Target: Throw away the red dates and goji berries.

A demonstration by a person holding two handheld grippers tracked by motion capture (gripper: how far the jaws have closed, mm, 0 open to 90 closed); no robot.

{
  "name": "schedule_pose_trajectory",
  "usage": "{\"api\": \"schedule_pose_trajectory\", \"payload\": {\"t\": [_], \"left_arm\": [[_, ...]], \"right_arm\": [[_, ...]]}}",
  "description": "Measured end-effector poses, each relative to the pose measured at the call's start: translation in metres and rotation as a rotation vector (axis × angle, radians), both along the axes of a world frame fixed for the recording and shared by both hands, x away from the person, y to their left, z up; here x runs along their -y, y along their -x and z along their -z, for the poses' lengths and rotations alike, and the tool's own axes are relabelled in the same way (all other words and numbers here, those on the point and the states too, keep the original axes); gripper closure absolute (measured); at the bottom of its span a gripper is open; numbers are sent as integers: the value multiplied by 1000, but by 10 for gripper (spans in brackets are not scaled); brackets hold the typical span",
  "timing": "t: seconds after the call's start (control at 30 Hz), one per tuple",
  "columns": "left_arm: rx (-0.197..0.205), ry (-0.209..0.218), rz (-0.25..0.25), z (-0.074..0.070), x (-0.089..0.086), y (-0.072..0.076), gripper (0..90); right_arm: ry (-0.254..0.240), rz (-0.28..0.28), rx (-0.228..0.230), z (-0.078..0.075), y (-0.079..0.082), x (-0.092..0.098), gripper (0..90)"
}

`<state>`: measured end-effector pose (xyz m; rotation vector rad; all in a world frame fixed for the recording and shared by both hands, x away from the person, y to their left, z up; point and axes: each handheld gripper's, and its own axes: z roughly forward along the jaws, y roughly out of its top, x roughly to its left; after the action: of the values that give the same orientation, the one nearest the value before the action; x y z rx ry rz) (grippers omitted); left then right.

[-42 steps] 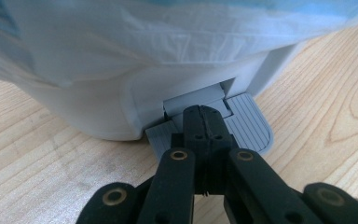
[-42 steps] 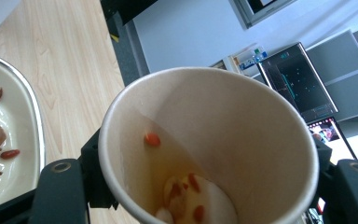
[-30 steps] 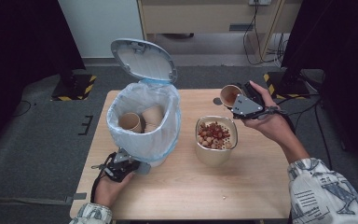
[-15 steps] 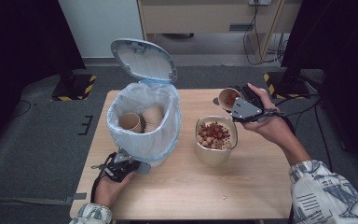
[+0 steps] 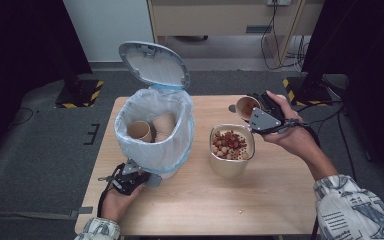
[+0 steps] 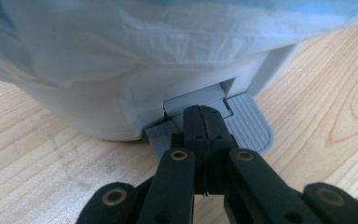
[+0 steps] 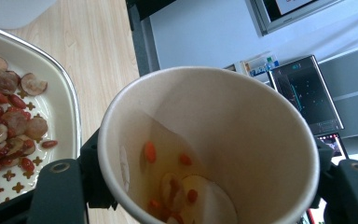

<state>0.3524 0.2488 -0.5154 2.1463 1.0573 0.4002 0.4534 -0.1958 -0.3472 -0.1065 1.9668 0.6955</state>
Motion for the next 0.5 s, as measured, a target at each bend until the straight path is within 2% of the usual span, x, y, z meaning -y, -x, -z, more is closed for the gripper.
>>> {"api": "schedule_pose_trajectory", "payload": {"t": [0.33, 0.5], "left_arm": [[-1, 1, -1, 0, 0, 0, 900], [0, -1, -1, 0, 0, 0, 900]], "right_arm": [[16, -10, 7, -4, 2, -6, 285], [42, -15, 19, -10, 6, -5, 284]]}}
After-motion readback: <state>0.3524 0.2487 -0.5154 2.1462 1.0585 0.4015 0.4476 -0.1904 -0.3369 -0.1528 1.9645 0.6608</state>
